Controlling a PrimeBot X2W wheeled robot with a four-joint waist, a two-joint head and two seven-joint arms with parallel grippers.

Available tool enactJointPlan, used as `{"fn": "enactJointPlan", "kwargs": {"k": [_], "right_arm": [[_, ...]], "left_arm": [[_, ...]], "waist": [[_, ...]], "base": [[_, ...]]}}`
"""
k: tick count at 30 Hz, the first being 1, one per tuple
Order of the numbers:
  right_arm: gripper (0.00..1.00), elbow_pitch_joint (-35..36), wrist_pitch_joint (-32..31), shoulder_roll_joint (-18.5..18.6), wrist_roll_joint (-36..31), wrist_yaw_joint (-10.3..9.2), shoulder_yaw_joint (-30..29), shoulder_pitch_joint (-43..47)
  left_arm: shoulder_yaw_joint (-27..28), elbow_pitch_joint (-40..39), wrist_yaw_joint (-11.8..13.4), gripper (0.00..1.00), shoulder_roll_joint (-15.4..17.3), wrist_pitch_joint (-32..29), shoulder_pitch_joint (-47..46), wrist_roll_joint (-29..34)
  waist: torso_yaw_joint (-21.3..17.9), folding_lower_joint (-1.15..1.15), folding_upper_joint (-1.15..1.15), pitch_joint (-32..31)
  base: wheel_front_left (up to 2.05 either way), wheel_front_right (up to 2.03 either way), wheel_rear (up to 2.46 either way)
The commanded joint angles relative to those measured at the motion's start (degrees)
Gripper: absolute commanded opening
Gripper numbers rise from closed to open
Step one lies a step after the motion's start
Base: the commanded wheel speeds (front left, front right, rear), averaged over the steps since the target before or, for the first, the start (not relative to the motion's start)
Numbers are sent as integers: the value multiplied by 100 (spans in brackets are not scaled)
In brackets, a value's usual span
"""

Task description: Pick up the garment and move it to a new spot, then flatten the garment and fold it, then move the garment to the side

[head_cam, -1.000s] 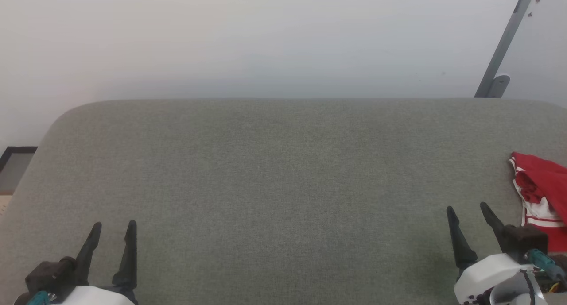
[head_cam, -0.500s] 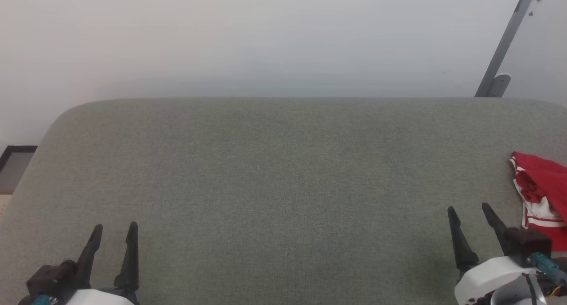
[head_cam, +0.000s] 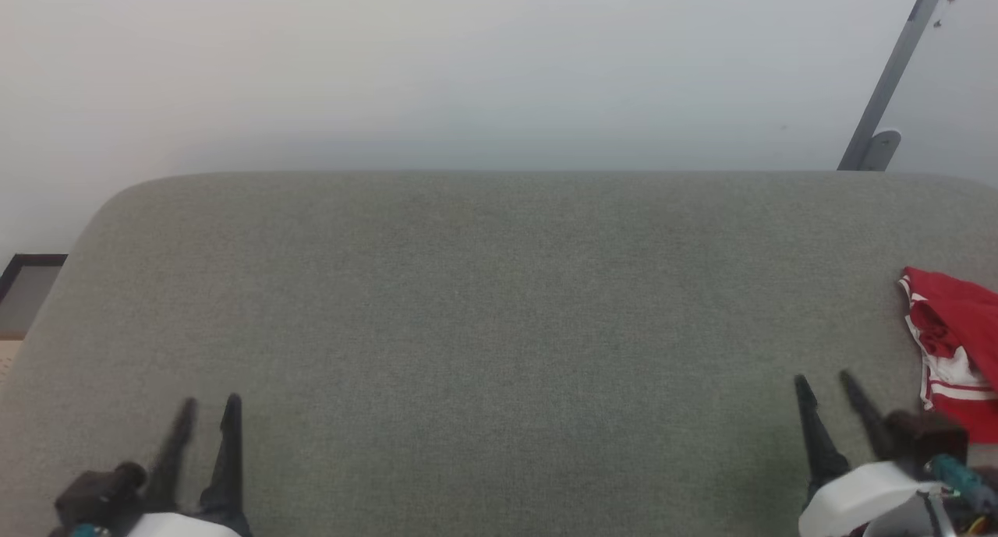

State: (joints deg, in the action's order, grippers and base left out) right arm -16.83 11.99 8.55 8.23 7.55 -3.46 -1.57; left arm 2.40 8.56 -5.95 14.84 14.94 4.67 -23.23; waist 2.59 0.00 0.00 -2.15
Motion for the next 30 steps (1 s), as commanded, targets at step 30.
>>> {"fn": "enactJointPlan", "kwargs": {"k": [30], "right_arm": [[0, 23, -625, -211, 2785, -2, -111, -118]], "left_arm": [[125, 272, -52, 0, -463, -730, -370, -2292]], "waist": [[-55, 0, 0, 50]], "base": [[0, 0, 0]]}}
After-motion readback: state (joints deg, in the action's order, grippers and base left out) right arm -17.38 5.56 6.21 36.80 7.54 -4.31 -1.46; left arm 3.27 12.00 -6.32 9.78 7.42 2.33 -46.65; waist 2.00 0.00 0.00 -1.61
